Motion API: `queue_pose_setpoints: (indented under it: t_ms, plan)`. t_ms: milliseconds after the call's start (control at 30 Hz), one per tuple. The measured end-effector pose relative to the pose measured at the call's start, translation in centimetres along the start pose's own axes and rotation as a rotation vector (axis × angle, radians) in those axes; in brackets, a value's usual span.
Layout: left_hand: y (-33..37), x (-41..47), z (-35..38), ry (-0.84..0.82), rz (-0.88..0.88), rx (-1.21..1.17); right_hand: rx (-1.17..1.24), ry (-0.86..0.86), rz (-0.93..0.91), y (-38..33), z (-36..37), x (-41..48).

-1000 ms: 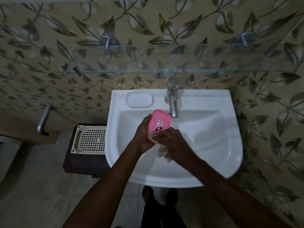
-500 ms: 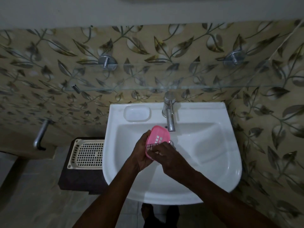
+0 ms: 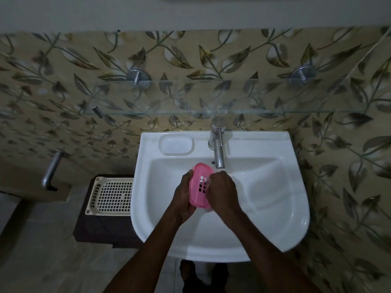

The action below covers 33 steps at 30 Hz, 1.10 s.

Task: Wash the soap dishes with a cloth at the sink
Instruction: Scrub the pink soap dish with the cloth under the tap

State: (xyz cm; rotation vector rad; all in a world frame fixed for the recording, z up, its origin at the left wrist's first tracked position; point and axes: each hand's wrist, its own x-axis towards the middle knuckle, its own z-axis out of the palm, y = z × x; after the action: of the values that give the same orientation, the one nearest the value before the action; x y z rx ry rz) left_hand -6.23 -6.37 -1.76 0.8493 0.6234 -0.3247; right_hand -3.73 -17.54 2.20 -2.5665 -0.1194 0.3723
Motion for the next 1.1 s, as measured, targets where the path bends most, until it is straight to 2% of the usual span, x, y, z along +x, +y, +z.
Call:
queue_pose_setpoints:
  t_ms: [33,100,133,167,267,333,367,433,533,600,633,700,767,800,867,933,1000,1100]
  plan:
    - [-0.1,0.1,-0.1,0.023,0.005,-0.023,0.046,-0.041,0.023,0.8,-0.6,0.4]
    - [0.2,0.5,-0.8,-0.010,0.036,-0.082,0.340,-0.105,0.088,1.8,-2.6,0.6]
    - [0.8,0.6,-0.9,-0.036,0.035,-0.111,0.449,-0.074,0.129,2.4,-3.4,0.5]
    - [1.3,0.8,-0.9,-0.074,0.024,-0.136,0.499,0.008,0.147,3.0,-3.9,0.7]
    - [2.0,0.6,-0.1,-0.137,-0.009,-0.077,0.342,0.362,0.053,3.1,-4.8,0.1]
    - [1.8,0.8,0.1,-0.139,-0.024,-0.043,0.351,0.522,-0.085,1.8,-4.5,-0.7]
    - [1.8,0.9,0.2,-0.132,-0.024,-0.046,0.392,0.501,-0.172,1.1,-3.9,-1.3]
    - [2.0,1.1,0.3,-0.137,-0.053,-0.073,0.390,0.325,-0.368,0.3,-1.7,-2.9]
    - [2.7,1.3,-0.1,-0.163,-0.193,-0.111,0.031,0.288,-0.701,1.3,1.8,-4.7]
    - [2.5,1.1,-0.6,-0.182,-0.213,-0.078,-0.003,0.292,-0.786,2.4,1.9,-3.7]
    - [2.3,0.8,-0.7,-0.195,-0.207,-0.068,-0.010,0.300,-0.781,2.6,1.6,-3.0]
    - [1.4,0.6,-1.1,-0.217,-0.166,-0.046,0.078,0.227,-0.596,2.2,1.1,-1.8]
    - [0.7,0.4,-1.2,-0.204,-0.100,0.007,0.375,0.110,-0.302,1.3,0.1,-1.2]
    - [0.6,0.4,-1.2,-0.212,-0.074,0.052,0.537,0.120,-0.181,1.0,-0.2,-1.0]
    - [0.9,0.4,-1.2,-0.212,-0.027,0.167,0.684,0.296,0.010,1.2,-1.3,-0.4]
    - [1.5,0.4,-1.4,-0.201,0.042,0.277,0.661,0.442,0.159,2.3,-2.2,-0.1]
    - [1.9,0.4,-1.6,-0.197,0.114,0.390,0.618,0.470,0.129,2.8,-2.6,-0.2]
    - [1.7,0.6,-1.4,-0.198,0.095,0.421,0.633,0.418,-0.129,1.5,-2.7,-1.0]
